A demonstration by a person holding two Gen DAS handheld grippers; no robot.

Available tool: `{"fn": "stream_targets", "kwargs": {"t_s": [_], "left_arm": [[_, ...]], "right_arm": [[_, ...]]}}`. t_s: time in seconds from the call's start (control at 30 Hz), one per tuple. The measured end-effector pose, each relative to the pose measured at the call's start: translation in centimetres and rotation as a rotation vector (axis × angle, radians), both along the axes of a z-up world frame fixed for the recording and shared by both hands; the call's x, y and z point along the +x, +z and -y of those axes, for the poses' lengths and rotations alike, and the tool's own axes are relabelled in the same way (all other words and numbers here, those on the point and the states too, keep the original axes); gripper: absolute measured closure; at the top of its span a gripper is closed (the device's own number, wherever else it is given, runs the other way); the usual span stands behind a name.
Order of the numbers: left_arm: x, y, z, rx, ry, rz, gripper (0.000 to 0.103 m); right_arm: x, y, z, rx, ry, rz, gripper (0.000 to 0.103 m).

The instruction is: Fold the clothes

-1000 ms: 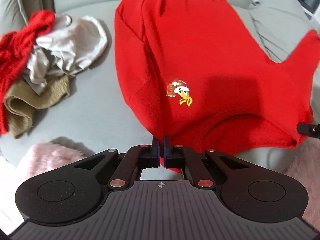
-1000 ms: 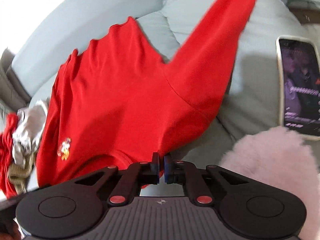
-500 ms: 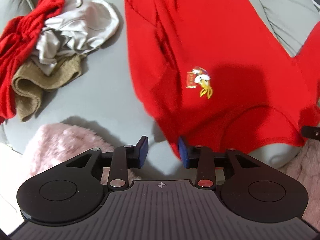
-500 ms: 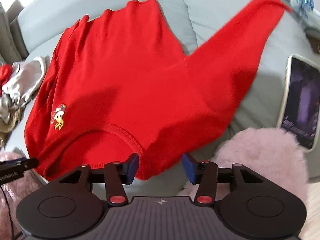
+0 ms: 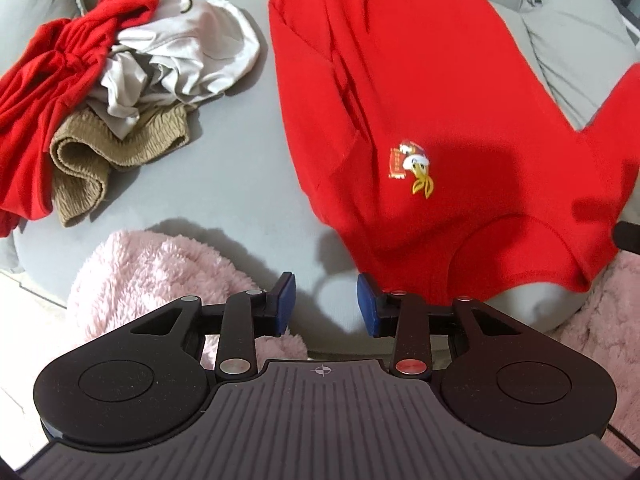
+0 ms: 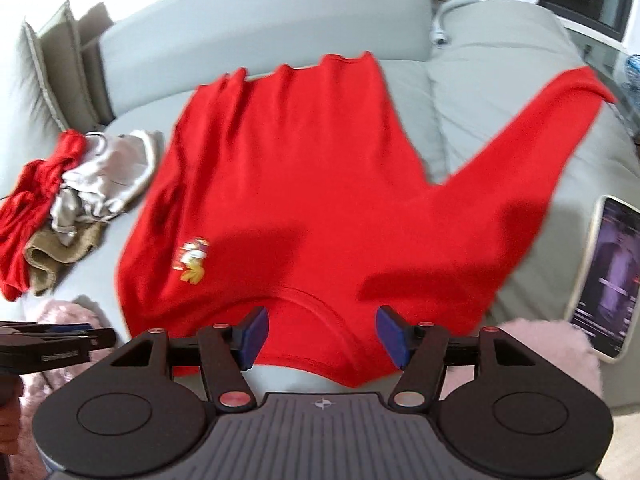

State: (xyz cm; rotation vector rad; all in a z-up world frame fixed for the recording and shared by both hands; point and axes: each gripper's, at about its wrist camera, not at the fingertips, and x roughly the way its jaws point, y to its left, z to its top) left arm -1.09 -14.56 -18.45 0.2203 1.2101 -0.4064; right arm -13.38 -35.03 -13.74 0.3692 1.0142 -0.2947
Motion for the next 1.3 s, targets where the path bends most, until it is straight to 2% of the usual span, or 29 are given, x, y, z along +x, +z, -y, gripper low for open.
{"fn": "stream_targets", "kwargs": {"t_s": [0.3, 0.47, 0.57, 0.77, 0.9, 0.93, 1.0, 1.1, 1.3], "left_arm": [[2.9, 0.5, -2.0, -0.073, 0.074, 0.002, 0.063], [6.9, 1.7, -2.5, -0.114, 0.129, 0.036, 0.063], [9.2, 2.4, -2.4, -0.132, 0.159, 0.056, 0.063], [13.4, 2.7, -2.8, -0.143, 0.213, 0.081, 0.063], [17.8, 1.8, -2.4, -0.161, 0.22, 0.092, 0.066], [18.9, 1.5, -2.3, -0.168, 0.219, 0.094, 0.067], [20.7, 1.0, -1.6, -0.177, 0.197, 0.101, 0.076], [24.1, 0.2, -0.8, -0.167, 0.184, 0.133, 0.085], [27.8, -0.7, -1.9, -0.187, 0.242, 0.132, 0.085]], "right_arm": [[3.6, -0.3, -2.5, 0.019, 0.125, 0.024, 0.042], [5.7, -1.0, -3.5, 0.042, 0.169, 0.032, 0.042], [7.9, -1.5, -4.2, 0.053, 0.233, 0.058, 0.044], [15.8, -2.7, -6.2, 0.005, 0.394, 0.127, 0.048], [22.3, -4.4, -7.5, -0.005, 0.448, 0.132, 0.057], [24.3, -5.0, -7.8, -0.011, 0.455, 0.131, 0.059], [26.9, -6.0, -8.2, -0.02, 0.461, 0.128, 0.064], [30.6, -7.5, -8.2, -0.011, 0.459, 0.132, 0.069], [36.8, -10.3, -9.0, -0.059, 0.464, 0.137, 0.07]]}}
